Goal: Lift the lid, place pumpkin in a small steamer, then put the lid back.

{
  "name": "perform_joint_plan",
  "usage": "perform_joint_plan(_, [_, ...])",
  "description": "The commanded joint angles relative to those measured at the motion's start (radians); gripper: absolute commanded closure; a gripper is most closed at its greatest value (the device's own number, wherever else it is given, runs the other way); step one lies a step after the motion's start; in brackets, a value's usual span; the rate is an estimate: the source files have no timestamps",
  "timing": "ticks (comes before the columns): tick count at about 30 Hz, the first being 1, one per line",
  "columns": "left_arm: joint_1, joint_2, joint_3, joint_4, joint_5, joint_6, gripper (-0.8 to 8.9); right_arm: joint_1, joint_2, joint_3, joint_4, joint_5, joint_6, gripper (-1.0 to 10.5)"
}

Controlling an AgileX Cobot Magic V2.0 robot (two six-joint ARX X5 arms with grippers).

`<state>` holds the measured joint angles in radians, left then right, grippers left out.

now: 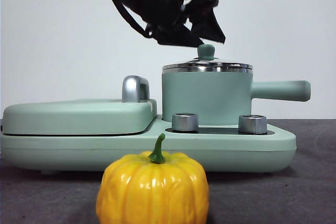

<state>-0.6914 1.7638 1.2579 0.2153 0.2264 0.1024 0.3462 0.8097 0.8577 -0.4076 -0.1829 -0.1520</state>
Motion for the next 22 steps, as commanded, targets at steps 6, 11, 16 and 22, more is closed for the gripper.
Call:
perform_joint_plan(6, [-0.009, 0.038, 0.027, -0.026, -0.017, -0.017, 5.32, 0.003, 0.006, 0.021, 0.010, 0.000, 0.010, 6.5])
perform_joint_plan(11, [-0.009, 0.038, 0.027, -0.028, -0.019, -0.017, 7.75, 0.003, 0.006, 0.021, 0.010, 0.000, 0.010, 6.5])
perform_joint_plan(16, [-0.009, 0.035, 0.027, -0.004, -0.027, -0.010, 7.97, 0.003, 0.006, 0.021, 0.010, 0.001, 0.010, 6.5])
perform_joint_plan(22, [-0.009, -0.036, 0.028, -0.009, -0.038, -0.010, 7.97, 0.003, 0.006, 0.021, 0.010, 0.000, 0.011, 6.5])
